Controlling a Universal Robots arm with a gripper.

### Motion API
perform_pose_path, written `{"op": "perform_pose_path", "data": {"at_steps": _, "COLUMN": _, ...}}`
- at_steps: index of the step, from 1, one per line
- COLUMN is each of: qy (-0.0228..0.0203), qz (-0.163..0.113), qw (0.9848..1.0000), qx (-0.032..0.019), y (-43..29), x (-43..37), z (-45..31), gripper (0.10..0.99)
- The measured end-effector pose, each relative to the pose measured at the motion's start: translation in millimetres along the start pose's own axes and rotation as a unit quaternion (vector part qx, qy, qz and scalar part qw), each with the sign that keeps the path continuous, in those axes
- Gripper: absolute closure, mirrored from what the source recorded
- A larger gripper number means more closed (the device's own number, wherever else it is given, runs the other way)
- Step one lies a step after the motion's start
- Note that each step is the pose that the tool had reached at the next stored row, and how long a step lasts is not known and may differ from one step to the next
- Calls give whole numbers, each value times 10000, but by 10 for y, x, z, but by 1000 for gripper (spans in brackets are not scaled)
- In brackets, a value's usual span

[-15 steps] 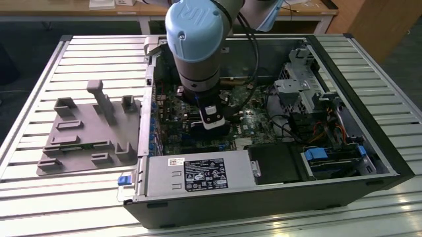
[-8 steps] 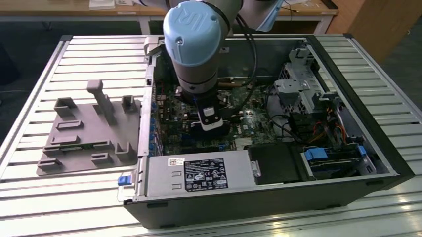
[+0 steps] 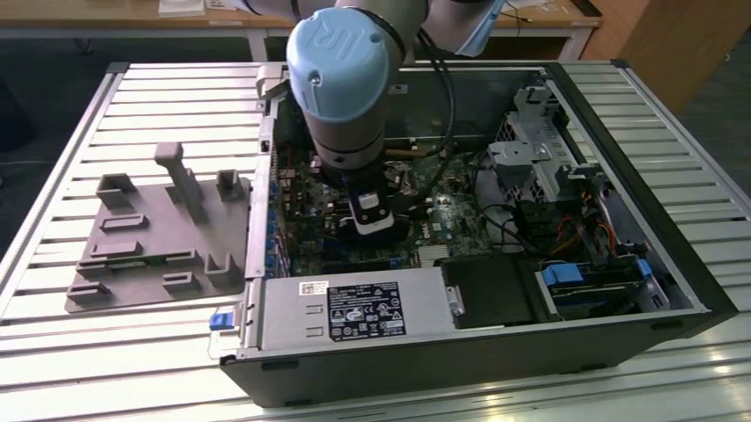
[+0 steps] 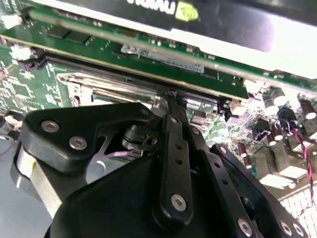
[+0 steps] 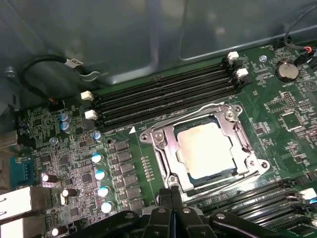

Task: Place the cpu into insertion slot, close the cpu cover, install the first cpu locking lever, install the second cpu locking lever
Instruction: 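Install the second cpu locking lever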

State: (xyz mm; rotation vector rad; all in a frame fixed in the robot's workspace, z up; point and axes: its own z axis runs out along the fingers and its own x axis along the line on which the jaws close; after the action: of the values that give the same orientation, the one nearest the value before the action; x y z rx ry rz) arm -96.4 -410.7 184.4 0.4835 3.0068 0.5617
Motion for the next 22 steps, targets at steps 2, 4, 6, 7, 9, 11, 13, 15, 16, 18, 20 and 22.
{"op": "perform_pose_path", "data": {"at_steps": 2, "qy": 0, "qz": 0, "qw": 10000, "qx": 2, "y": 0, "x": 4, "z": 3, "gripper": 980}}
{"op": "perform_pose_path", "data": {"at_steps": 4, "qy": 0, "qz": -1, "qw": 10000, "qx": 1, "y": 1, "x": 4, "z": 4, "gripper": 980}}
{"op": "perform_pose_path", "data": {"at_steps": 6, "qy": -1, "qz": 0, "qw": 10000, "qx": -2, "y": 3, "x": 4, "z": 1, "gripper": 980}}
{"op": "perform_pose_path", "data": {"at_steps": 7, "qy": -1, "qz": -1, "qw": 10000, "qx": -5, "y": 6, "x": 4, "z": -4, "gripper": 980}}
{"op": "perform_pose_path", "data": {"at_steps": 9, "qy": 0, "qz": 0, "qw": 10000, "qx": -6, "y": 18, "x": 4, "z": -32, "gripper": 980}}
{"op": "perform_pose_path", "data": {"at_steps": 11, "qy": 2, "qz": 1, "qw": 10000, "qx": -10, "y": 32, "x": 3, "z": -73, "gripper": 980}}
{"op": "perform_pose_path", "data": {"at_steps": 13, "qy": 5, "qz": 1, "qw": 10000, "qx": -16, "y": 91, "x": -13, "z": -212, "gripper": 980}}
{"op": "perform_pose_path", "data": {"at_steps": 15, "qy": 4, "qz": 1, "qw": 10000, "qx": -14, "y": 108, "x": -27, "z": -241, "gripper": 980}}
{"op": "perform_pose_path", "data": {"at_steps": 16, "qy": 0, "qz": 1, "qw": 10000, "qx": -5, "y": 115, "x": -34, "z": -252, "gripper": 980}}
{"op": "perform_pose_path", "data": {"at_steps": 18, "qy": -16, "qz": 1, "qw": 10000, "qx": 42, "y": 126, "x": -44, "z": -269, "gripper": 980}}
{"op": "perform_pose_path", "data": {"at_steps": 20, "qy": -48, "qz": -3, "qw": 9999, "qx": 139, "y": 134, "x": -51, "z": -277, "gripper": 980}}
{"op": "perform_pose_path", "data": {"at_steps": 22, "qy": -77, "qz": -7, "qw": 9997, "qx": 225, "y": 141, "x": -60, "z": -278, "gripper": 980}}
